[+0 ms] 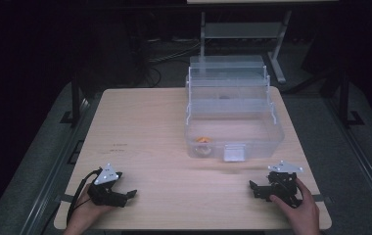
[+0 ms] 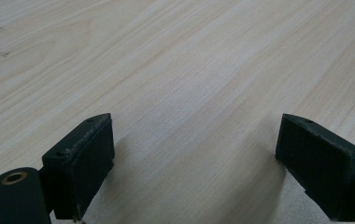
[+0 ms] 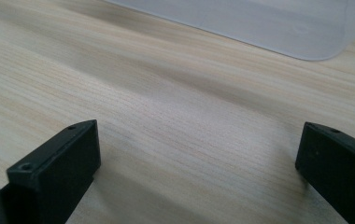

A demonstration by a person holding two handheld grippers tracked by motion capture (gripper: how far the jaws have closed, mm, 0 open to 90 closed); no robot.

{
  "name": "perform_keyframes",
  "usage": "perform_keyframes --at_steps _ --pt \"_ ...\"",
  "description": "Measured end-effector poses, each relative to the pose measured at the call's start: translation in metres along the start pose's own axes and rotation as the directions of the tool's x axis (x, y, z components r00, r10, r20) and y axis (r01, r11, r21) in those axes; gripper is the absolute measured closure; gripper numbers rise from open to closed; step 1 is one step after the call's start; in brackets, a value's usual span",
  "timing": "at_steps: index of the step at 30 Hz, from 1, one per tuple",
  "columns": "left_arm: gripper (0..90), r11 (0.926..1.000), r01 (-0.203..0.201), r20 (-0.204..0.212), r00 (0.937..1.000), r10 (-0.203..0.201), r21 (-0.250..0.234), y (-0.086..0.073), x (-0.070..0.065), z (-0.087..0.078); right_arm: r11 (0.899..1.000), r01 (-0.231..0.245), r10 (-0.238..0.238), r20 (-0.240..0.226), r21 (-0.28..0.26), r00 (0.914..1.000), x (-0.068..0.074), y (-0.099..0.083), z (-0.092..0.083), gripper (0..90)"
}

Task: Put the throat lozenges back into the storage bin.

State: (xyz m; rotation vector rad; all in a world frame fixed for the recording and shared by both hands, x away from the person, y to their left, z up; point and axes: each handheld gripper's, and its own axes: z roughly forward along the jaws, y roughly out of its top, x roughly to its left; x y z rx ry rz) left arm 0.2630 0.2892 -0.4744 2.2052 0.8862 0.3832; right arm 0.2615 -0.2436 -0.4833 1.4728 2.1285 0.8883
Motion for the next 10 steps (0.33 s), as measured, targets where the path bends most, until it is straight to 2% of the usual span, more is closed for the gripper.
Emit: perform_keyframes --at_steps 10 --pt "10.9 1.0000 0.006 -0.004 1.0000 -0.006 -0.001 -0.0003 -0.0005 -0.0002 1.000 0.000 0.000 0.000 0.000 1.0000 0.0000 0.0000 0.0000 0.0"
